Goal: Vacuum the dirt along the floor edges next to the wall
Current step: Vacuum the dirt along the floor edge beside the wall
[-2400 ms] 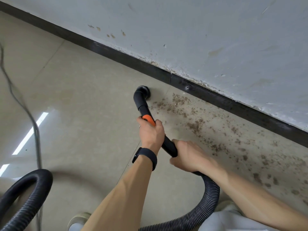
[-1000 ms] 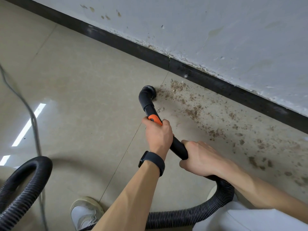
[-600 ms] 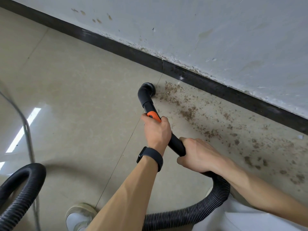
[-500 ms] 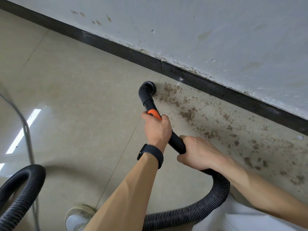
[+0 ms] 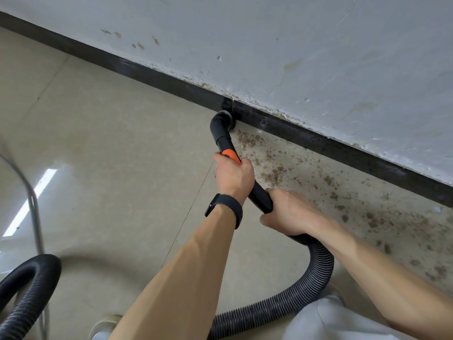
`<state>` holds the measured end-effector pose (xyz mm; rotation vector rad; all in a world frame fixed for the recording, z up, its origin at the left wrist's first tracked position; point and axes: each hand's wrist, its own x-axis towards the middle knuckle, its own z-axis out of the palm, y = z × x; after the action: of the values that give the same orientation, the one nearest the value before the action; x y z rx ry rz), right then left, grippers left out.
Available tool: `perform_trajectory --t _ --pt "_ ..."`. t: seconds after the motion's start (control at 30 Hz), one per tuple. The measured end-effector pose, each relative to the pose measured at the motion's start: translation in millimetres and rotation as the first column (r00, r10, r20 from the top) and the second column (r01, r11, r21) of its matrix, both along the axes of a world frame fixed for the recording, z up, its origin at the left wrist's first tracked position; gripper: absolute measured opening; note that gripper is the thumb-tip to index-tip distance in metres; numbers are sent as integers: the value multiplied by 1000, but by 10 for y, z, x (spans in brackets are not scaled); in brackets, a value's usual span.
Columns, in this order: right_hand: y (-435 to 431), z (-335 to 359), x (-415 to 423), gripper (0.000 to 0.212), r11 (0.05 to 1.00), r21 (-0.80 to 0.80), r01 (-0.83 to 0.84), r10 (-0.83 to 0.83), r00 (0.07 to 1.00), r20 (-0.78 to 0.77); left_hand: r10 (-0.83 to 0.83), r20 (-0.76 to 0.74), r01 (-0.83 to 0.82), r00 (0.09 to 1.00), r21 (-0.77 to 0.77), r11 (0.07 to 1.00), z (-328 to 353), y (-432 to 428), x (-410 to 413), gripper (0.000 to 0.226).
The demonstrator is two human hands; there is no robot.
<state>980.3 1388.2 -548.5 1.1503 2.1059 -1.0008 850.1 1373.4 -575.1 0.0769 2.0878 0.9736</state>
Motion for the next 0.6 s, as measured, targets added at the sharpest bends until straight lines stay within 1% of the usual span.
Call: perform_trajectory --t 0.03,0.07,0.1,0.13,0.2,0.23,0.3,0.33,0.4,0.43,0.53,0.6 --pt "-2 -3 -7 20 1000 -2 -1 1 1000 1 14 23 -14 1000 12 1000 -7 -2 -15 37" --pt "-11 3 -11 20 1000 -4 -3 3 1000 2 -29 19 28 999 22 999 12 -18 -22 32" --pt "-18 10 -18 20 1000 -7 -8 8 1000 3 -87 -5 87 996 29 996 43 -58 -23 22" --pt "-25 29 -25 21 1000 -11 -20 20 1000 4 -118 -42 120 992 45 992 57 -111 -29 16" --pt "-52 80 -37 20 997 -31 -73 73 997 9 -141 -189 151 972 40 988 -5 -268 -50 15" --pt "-83 101 -40 19 993 -45 -109 109 994 11 -108 -220 120 970 39 992 -28 -357 -46 15" --pt "-183 131 -46 18 980 -74 -182 184 983 15 -10 -177 19 984 53 998 -38 -557 -12 18" --pt "-255 139 -47 17 973 -92 -214 216 976 16 71 -99 -65 993 60 996 -18 -665 18 20" --pt "-406 141 -58 17 955 -108 -275 278 960 17 232 60 -235 971 51 971 45 -868 59 29" --pt "-471 141 -73 17 945 -107 -309 313 950 16 284 85 -288 955 37 957 71 -965 75 31" --pt "-598 160 -169 15 909 -96 -406 409 912 14 388 92 -392 917 24 920 80 -1211 62 32" --pt "-656 174 -228 16 886 -90 -455 458 889 22 419 79 -421 905 15 907 53 -1324 43 32"
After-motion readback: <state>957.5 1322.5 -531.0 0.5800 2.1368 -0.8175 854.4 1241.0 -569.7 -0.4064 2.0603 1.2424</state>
